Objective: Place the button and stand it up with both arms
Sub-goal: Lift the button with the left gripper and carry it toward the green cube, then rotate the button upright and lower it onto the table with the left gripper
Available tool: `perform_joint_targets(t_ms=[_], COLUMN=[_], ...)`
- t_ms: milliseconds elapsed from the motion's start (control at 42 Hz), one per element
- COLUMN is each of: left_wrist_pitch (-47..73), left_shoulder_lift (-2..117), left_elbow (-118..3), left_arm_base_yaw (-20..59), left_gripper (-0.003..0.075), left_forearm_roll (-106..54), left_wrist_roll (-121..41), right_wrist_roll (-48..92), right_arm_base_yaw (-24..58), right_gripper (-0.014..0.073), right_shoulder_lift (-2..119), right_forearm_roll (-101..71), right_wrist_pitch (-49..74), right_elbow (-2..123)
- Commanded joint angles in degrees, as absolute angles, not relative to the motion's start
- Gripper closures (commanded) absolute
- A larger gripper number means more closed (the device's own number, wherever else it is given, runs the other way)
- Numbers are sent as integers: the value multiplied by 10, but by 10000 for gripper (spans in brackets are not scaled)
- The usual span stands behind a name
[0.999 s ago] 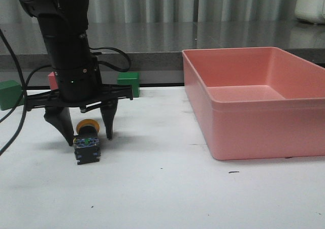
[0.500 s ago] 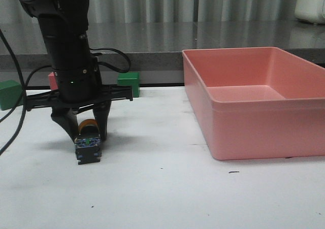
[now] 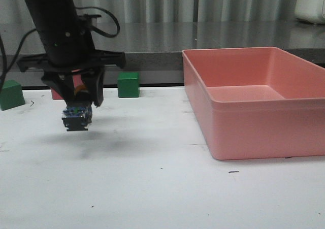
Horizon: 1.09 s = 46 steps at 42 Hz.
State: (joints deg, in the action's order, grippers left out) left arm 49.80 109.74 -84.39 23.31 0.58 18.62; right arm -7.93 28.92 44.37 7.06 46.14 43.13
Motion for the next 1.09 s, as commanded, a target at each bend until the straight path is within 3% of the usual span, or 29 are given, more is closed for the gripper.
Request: perform_joint_targets(t_ms=[0,262,547,904,1070], left_wrist_pitch=[457,292,-5,-445,-561], left_shoulder_lift=[1021,902,816,820,856], left_elbow=[-846,-735,-527,-281,-240], left_arm_base_yaw=[224,210,205,205,205], left_gripper=[440,439,439,439,439], left_forearm_roll=[0,-5,0,15,20], left_wrist_roll=[147,83,82,82,82], right_wrist_roll=[-75,-75,-75,-75,-75], right_arm_base_yaw=[286,286,286,286,286], right_gripper=[20,20,20,20,20], right_shoulder_lift=[440,440,440,440,440], right_forearm_roll=[74,74,74,74,74], right_wrist_pitch=[435,435,435,435,435], right_elbow=[446,446,446,446,446])
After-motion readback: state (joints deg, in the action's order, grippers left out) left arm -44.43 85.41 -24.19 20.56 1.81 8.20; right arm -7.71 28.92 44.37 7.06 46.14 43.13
